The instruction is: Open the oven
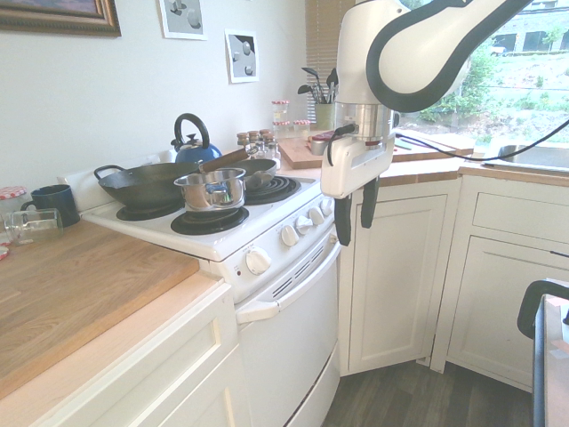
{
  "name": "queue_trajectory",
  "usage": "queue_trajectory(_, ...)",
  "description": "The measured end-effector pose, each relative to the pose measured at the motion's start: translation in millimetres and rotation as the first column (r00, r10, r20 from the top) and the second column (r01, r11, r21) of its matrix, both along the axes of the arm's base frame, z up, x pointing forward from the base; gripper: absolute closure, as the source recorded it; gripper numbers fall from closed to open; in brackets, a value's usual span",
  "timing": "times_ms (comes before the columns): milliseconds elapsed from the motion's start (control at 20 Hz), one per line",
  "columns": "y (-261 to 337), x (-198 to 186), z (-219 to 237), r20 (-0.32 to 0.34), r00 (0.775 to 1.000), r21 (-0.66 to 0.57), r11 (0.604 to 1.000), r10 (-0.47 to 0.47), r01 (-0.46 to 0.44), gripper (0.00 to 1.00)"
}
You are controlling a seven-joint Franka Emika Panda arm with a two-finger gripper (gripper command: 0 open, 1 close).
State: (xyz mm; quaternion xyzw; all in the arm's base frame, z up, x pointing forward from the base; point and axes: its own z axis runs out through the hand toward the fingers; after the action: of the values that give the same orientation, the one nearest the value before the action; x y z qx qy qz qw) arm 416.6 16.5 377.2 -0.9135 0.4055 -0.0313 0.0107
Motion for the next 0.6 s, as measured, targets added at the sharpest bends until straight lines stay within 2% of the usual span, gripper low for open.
queue_trajectory(150,-8,-4,-7,-0.030,1.000,-0.015,1.000,-0.002,0.002,0.00)
queue_trajectory(300,-36,-18,-30,-0.075,0.995,-0.013,0.998,-0.064,0.063,0.00)
queue_trajectory(450,-55,-19,-64,-0.069,0.991,-0.024,0.994,-0.111,0.109,0.00)
queue_trajectory(600,-62,-8,-116,-0.045,0.990,-0.017,0.991,-0.137,0.136,0.00)
